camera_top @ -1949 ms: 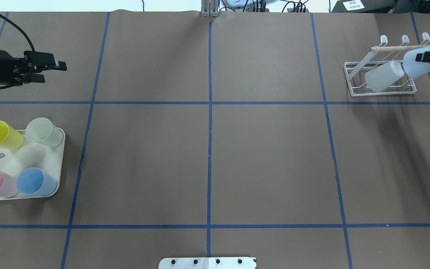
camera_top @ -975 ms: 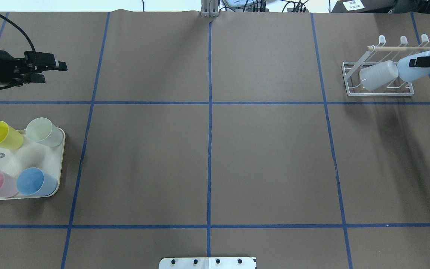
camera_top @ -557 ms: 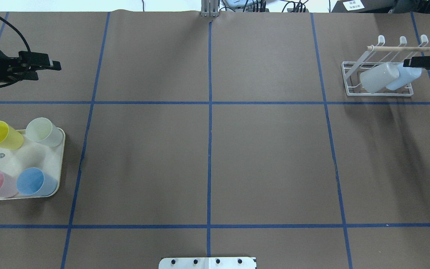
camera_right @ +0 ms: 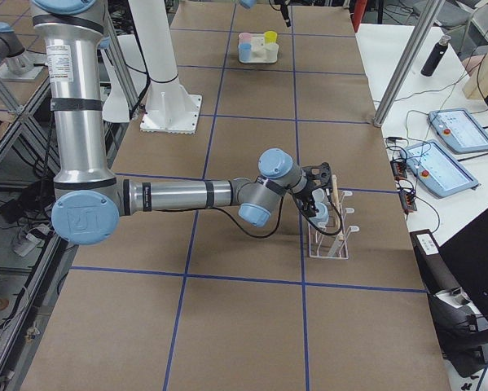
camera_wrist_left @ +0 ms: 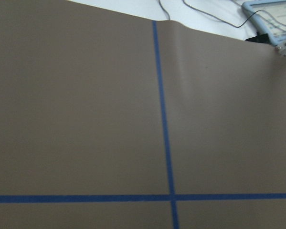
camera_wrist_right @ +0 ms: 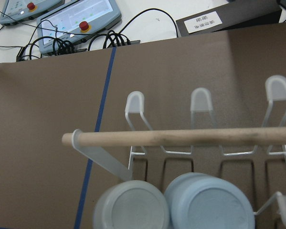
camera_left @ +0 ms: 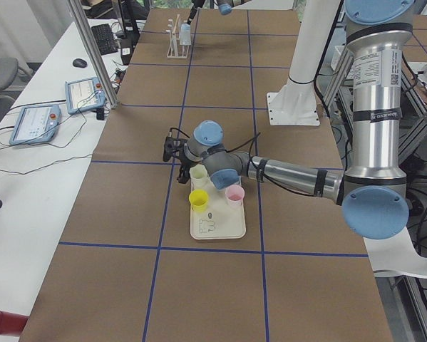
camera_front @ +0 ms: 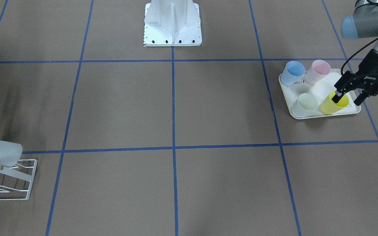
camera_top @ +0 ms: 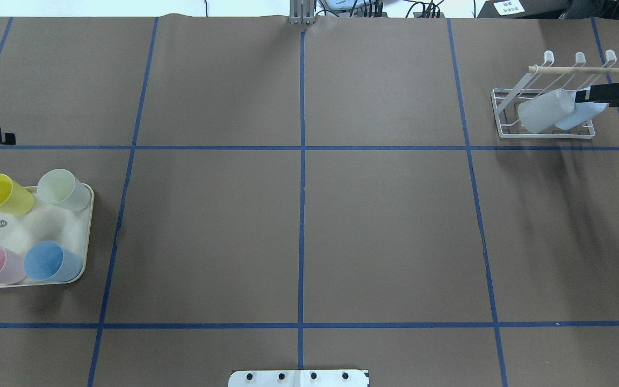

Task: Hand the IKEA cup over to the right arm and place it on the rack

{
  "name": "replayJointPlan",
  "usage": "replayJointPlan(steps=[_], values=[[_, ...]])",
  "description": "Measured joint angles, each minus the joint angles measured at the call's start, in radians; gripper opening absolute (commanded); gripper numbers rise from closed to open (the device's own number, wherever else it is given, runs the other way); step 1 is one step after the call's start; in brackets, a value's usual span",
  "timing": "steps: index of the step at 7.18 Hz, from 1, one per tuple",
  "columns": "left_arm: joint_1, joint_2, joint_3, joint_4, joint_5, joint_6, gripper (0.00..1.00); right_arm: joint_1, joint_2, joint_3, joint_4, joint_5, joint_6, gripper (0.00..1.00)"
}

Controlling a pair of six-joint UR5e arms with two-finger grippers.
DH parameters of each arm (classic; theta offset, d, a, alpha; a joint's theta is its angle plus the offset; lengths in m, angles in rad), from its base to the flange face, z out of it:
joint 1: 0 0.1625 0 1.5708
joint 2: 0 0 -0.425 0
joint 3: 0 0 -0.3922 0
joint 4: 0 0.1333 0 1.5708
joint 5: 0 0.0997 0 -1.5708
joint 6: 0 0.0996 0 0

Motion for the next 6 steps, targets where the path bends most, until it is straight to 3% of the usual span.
replayJointPlan(steps=[3,6], values=[[0.016,0.193,-0.052,0.006,-0.04,0.012,1.0,0.0,-0.006,0.024,0.003,0.082,0.077,0.99],[0.114,0.24,-0.053,0.009,-0.111,-0.002,0.97,0.0,-0.008,0.027,0.008,0.116,0.106,0.99]])
